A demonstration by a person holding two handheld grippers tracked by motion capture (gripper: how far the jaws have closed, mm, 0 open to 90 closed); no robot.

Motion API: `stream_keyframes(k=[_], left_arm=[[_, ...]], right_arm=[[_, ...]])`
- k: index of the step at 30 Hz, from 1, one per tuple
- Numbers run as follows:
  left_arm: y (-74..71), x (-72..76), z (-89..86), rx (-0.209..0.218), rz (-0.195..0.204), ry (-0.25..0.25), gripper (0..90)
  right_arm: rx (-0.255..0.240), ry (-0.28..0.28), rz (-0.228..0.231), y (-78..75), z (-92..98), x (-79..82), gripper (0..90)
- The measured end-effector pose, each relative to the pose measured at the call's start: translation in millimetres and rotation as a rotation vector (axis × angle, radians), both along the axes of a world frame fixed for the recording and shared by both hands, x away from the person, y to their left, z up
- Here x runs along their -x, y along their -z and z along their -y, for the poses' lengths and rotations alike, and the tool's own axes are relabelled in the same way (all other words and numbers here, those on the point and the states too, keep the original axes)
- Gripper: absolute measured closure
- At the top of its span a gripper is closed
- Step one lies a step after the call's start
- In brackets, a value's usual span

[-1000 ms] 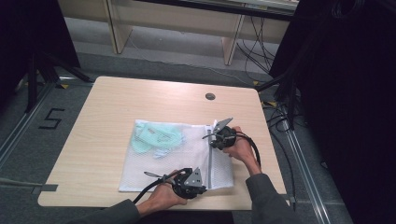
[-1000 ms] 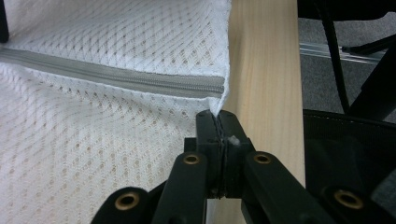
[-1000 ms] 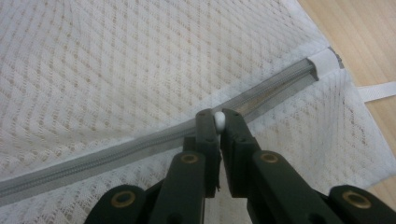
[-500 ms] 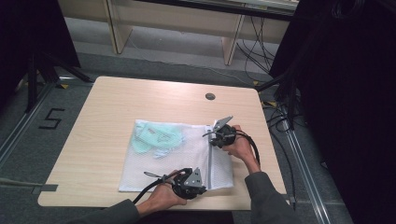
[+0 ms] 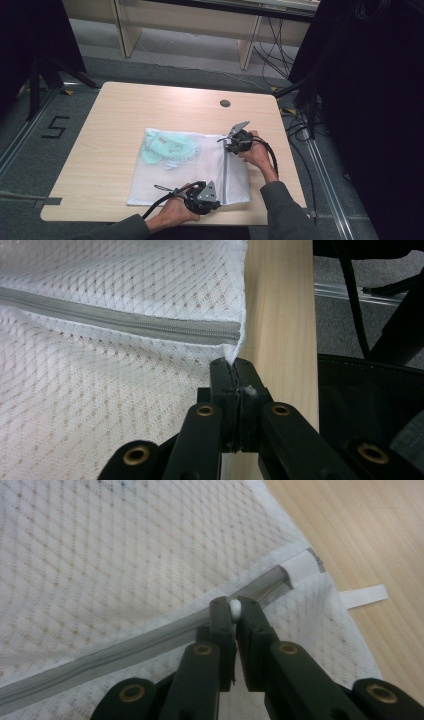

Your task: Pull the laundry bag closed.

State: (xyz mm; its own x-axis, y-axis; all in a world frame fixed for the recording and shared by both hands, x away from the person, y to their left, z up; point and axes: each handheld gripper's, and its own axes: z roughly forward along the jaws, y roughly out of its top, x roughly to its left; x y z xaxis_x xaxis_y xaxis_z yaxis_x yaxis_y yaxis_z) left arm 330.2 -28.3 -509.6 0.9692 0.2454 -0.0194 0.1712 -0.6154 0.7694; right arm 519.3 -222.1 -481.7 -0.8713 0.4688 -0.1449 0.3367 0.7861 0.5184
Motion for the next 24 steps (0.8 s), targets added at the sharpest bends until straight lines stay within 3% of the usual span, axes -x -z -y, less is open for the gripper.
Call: stream_keyframes(k=[14,18,20,24], left_arm=[[-0.2,5.7,1.8,-0.004,-0.008,0.021,88.7],[0.3,6.6,2.7,-0.004,-0.007,0.023,88.7],[0.7,7.1,3.2,-0.007,-0.009,0.027,88.7],[0.6,6.2,3.2,-0.001,-0.010,0.023,88.7]], right_arm=[[0.002,0.037,-0.001,0.6,1.3,-0.9,86.7],[0.011,0.022,0.027,0.6,2.5,-4.4,86.7],[0.006,0.047,0.017,0.4,2.8,-4.1,86.7],[0.000,0.042,0.026,0.3,4.5,-6.4,86.7]])
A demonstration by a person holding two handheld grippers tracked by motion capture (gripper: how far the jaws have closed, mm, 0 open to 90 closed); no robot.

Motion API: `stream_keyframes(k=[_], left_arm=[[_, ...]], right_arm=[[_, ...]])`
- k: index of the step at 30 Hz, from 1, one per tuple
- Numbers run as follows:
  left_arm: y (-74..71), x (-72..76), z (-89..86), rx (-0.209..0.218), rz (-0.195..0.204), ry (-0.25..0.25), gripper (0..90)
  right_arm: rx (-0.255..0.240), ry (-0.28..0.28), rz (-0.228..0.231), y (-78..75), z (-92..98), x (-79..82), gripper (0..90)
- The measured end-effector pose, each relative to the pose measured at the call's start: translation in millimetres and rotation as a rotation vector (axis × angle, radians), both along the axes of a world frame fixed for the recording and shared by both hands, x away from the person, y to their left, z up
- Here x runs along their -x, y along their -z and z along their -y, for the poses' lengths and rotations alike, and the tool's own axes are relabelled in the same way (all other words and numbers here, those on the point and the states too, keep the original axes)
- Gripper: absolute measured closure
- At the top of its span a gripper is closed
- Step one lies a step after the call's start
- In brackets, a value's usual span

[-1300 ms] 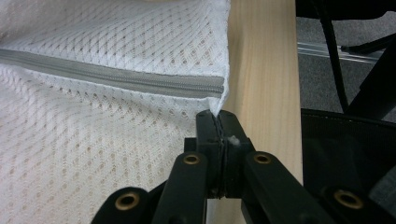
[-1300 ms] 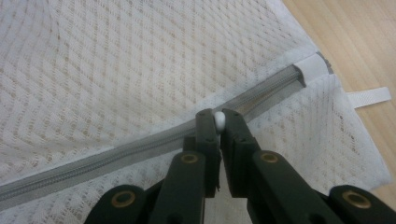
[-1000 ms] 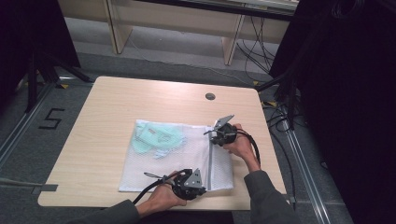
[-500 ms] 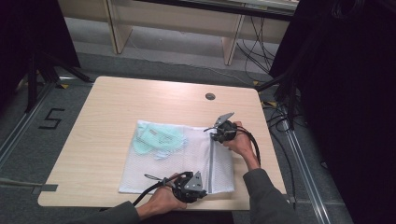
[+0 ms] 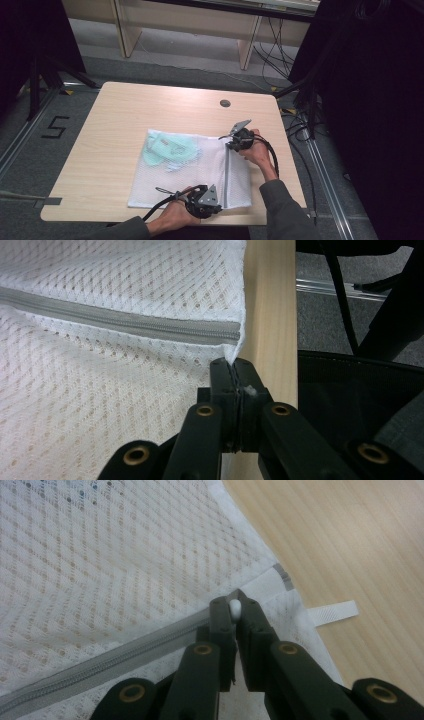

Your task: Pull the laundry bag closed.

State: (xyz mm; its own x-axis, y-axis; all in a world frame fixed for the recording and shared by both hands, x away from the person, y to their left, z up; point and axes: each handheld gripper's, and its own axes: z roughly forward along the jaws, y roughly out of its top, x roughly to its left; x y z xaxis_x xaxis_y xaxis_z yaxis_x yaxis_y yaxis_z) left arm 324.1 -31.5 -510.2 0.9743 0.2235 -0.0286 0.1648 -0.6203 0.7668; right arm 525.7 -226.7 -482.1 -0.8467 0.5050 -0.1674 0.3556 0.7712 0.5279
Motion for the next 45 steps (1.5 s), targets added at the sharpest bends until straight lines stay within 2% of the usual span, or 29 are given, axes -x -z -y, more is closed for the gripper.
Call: stream_keyframes(k=[1,3,6,12,13,14,15,18,28,30,32,34,36,37,39,40,41,42,43,45], left_arm=[[-0.7,-0.8,-0.4,-0.006,0.000,0.003,88.7],[-0.3,0.3,0.1,0.001,-0.001,-0.001,88.7],[-0.1,1.4,0.4,-0.010,0.000,0.009,88.7],[-0.3,0.4,0.2,-0.001,-0.002,0.001,88.7],[-0.1,0.7,0.4,-0.006,-0.005,0.007,88.7],[0.4,1.1,0.7,-0.009,0.009,0.010,88.7],[-0.1,1.0,0.0,-0.023,0.011,0.010,88.7],[-0.6,-0.6,0.2,0.011,-0.013,-0.004,88.7],[1.2,-3.5,3.2,0.010,-0.017,-0.018,88.0],[1.5,-4.6,3.4,0.011,-0.022,-0.019,87.7],[1.4,-4.8,3.6,0.013,-0.025,-0.021,87.4],[1.6,-5.4,4.1,0.014,-0.011,-0.016,87.0],[2.1,-5.0,4.6,0.016,-0.018,-0.028,87.1],[1.8,-6.0,4.4,0.006,-0.015,-0.022,87.1],[2.6,-6.5,5.4,0.015,-0.021,-0.030,87.1],[2.6,-7.3,5.6,0.016,-0.023,-0.030,86.8],[2.7,-7.6,5.7,0.018,-0.020,-0.036,86.7],[1.6,-9.3,4.8,0.000,-0.012,-0.026,86.6],[2.1,-8.5,5.9,0.019,-0.021,-0.040,86.4],[1.9,-9.2,6.4,0.024,-0.023,-0.043,84.5]], right_arm=[[-0.002,0.008,-0.009,0.0,-0.2,0.4,86.7],[-0.004,0.003,-0.002,0.0,0.5,-0.9,86.7],[-0.006,0.023,0.010,0.3,1.0,-1.4,86.7],[-0.008,0.035,0.001,0.9,1.2,-1.7,86.7],[-0.008,0.036,0.007,0.5,1.5,-2.4,86.7],[-0.007,0.033,0.030,0.1,2.2,-3.7,86.7],[-0.016,0.028,0.030,0.3,2.4,-4.5,86.7],[-0.014,0.031,0.030,0.2,1.8,-3.7,86.7],[-0.010,0.030,0.054,0.3,1.8,-6.0,86.6],[-0.018,0.067,0.059,0.3,0.8,-5.1,86.3],[-0.023,0.069,0.053,1.0,0.2,-5.3,86.2],[-0.012,0.074,0.063,1.5,0.4,-5.3,86.2],[-0.008,0.064,0.070,1.9,0.0,-6.4,86.2],[-0.010,0.077,0.068,2.1,-0.3,-5.8,86.0],[-0.033,0.089,0.085,4.7,-1.6,-6.2,85.0],[0.006,0.073,0.087,1.1,1.2,-7.8,84.8],[0.002,0.084,0.086,0.7,0.9,-7.2,84.7],[0.001,0.074,0.092,0.6,1.3,-8.4,84.5],[-0.002,0.088,0.088,0.6,0.7,-7.9,83.9],[-0.012,0.123,0.081,1.5,0.2,-7.5,81.0]])
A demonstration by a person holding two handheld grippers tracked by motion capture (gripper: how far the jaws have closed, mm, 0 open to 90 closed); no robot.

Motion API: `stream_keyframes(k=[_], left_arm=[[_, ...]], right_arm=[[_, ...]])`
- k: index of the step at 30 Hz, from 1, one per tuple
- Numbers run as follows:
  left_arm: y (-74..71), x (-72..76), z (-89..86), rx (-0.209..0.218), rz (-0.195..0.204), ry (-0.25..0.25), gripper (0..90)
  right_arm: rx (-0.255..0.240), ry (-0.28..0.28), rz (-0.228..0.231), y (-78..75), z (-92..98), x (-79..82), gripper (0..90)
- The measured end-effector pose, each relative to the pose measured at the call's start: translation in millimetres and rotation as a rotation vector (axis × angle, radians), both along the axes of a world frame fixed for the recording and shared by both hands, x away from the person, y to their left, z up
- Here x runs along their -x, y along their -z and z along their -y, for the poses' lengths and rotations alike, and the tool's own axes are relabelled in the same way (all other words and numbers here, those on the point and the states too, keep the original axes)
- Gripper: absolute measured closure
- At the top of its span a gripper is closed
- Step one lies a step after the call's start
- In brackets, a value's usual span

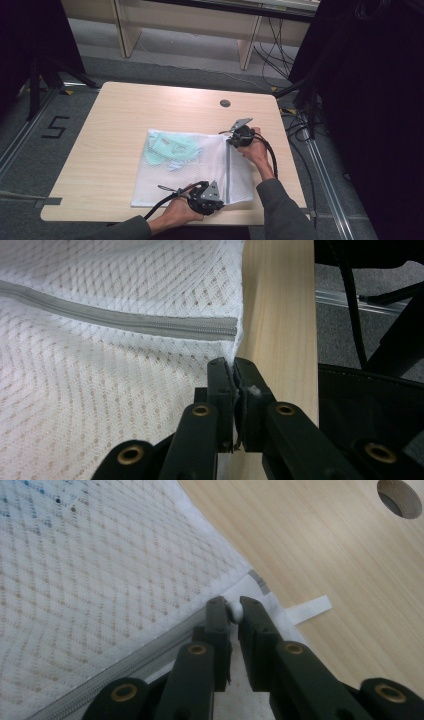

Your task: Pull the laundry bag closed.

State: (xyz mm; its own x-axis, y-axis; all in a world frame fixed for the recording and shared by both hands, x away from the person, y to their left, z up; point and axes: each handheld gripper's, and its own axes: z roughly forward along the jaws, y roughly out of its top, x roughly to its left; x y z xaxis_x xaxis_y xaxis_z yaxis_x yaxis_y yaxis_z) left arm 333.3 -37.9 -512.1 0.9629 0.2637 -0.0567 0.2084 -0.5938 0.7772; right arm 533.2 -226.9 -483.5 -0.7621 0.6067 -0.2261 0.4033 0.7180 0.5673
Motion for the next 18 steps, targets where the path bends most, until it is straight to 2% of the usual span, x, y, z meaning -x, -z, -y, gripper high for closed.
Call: stream_keyframes(k=[3,5,6,8,9,10,12,13,14,18], left_arm=[[0.1,-0.8,0.2,-0.006,-0.002,0.000,80.6],[-0.1,-2.0,-0.5,-0.012,-0.002,-0.007,74.2],[-0.8,-2.0,-0.7,-0.002,-0.011,-0.005,73.8],[-3.1,-2.1,-1.3,0.016,-0.013,-0.008,71.6],[-5.3,-2.3,-2.3,0.013,-0.011,-0.006,69.3],[-7.0,-2.8,-3.1,0.016,-0.012,-0.006,66.7],[-9.9,-3.6,-5.1,0.024,-0.018,-0.014,63.2],[-10.7,-4.1,-6.1,0.027,-0.013,-0.017,62.1],[-11.8,-4.7,-7.7,0.025,-0.010,-0.021,60.5],[-17.4,-8.6,-16.1,0.021,0.000,-0.034,53.9]], right_arm=[[-0.019,0.007,-0.005,-0.4,1.1,-1.5,78.1],[-0.035,0.045,-0.014,-1.6,1.4,-0.8,73.8],[-0.060,0.053,-0.014,-1.3,0.8,-0.5,73.1],[-0.077,0.047,-0.024,-2.7,2.2,-0.4,73.0],[-0.080,0.045,-0.047,-4.7,2.6,0.1,72.3],[-0.096,0.049,-0.028,-3.8,2.7,-0.3,70.7],[-0.108,0.067,-0.057,-7.2,2.3,1.5,66.7],[-0.099,0.057,-0.052,-8.1,3.0,1.5,65.4],[-0.103,0.058,-0.025,-6.6,2.3,1.4,65.2],[-0.117,0.072,-0.033,-10.1,2.4,5.1,59.9]])
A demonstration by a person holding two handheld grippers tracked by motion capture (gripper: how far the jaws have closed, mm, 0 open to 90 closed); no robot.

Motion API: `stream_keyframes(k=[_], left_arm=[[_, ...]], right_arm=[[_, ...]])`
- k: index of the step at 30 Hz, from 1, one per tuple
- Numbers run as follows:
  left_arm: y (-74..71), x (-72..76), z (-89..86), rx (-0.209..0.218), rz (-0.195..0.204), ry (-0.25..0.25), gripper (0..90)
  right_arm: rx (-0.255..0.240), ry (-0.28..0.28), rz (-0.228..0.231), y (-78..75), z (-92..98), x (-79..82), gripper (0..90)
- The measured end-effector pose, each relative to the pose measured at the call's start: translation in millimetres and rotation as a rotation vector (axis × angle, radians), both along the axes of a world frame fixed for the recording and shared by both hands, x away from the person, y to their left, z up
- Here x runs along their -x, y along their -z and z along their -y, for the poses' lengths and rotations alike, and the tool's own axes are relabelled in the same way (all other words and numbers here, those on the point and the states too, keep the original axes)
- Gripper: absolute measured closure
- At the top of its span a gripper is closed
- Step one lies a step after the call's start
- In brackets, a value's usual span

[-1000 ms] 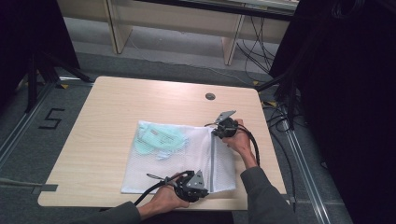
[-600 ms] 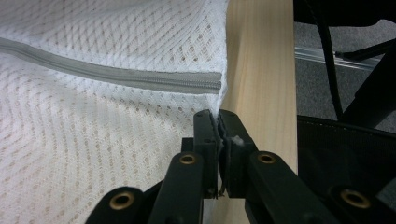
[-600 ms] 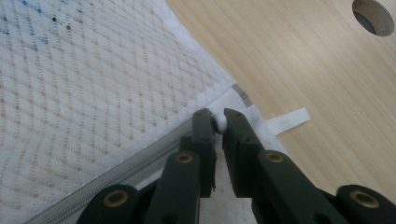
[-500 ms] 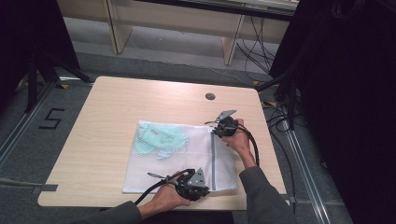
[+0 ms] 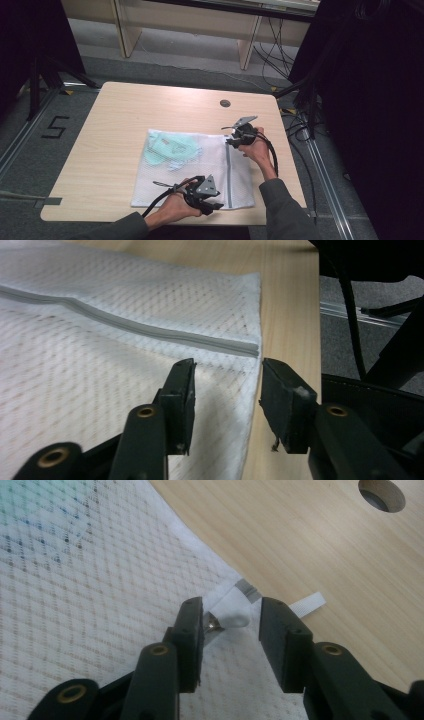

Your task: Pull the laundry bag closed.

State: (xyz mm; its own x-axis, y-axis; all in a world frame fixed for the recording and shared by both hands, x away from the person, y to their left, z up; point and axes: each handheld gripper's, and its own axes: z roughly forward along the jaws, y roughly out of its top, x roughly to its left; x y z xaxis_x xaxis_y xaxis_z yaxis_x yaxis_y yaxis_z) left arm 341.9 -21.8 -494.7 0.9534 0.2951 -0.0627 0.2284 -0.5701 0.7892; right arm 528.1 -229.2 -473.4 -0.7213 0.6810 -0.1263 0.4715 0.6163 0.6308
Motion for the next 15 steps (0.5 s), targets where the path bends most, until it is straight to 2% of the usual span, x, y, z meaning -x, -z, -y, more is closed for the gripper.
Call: stream_keyframes(k=[4,5,6,8,10,12,14,15], left_arm=[[-10.4,-8.0,-16.3,-0.005,0.010,-0.032,48.6],[-12.8,-10.6,-20.6,0.001,0.014,-0.041,47.2],[-15.0,-12.4,-25.0,0.005,0.007,-0.059,46.0],[-20.2,-16.8,-34.8,0.006,0.019,-0.078,44.2],[-23.8,-18.8,-43.7,0.020,0.015,-0.104,42.2],[-26.7,-19.9,-53.2,0.019,0.020,-0.130,40.3],[-28.3,-21.3,-63.4,0.017,0.017,-0.146,39.2],[-28.9,-22.0,-68.5,0.018,0.013,-0.155,38.6]], right_arm=[[-0.020,0.003,0.001,-5.8,1.3,4.6,53.4],[-0.011,-0.001,0.005,-7.5,2.3,6.0,52.4],[-0.013,0.001,-0.018,-10.1,2.4,8.8,51.3],[-0.024,0.016,-0.013,-12.1,1.8,13.5,49.1],[-0.036,0.009,0.002,-14.3,3.3,17.0,47.8],[-0.042,0.011,-0.018,-17.7,4.3,21.9,46.4],[-0.061,0.020,-0.006,-17.5,4.3,26.7,45.0],[-0.062,0.014,-0.020,-19.3,4.9,29.5,44.3]])
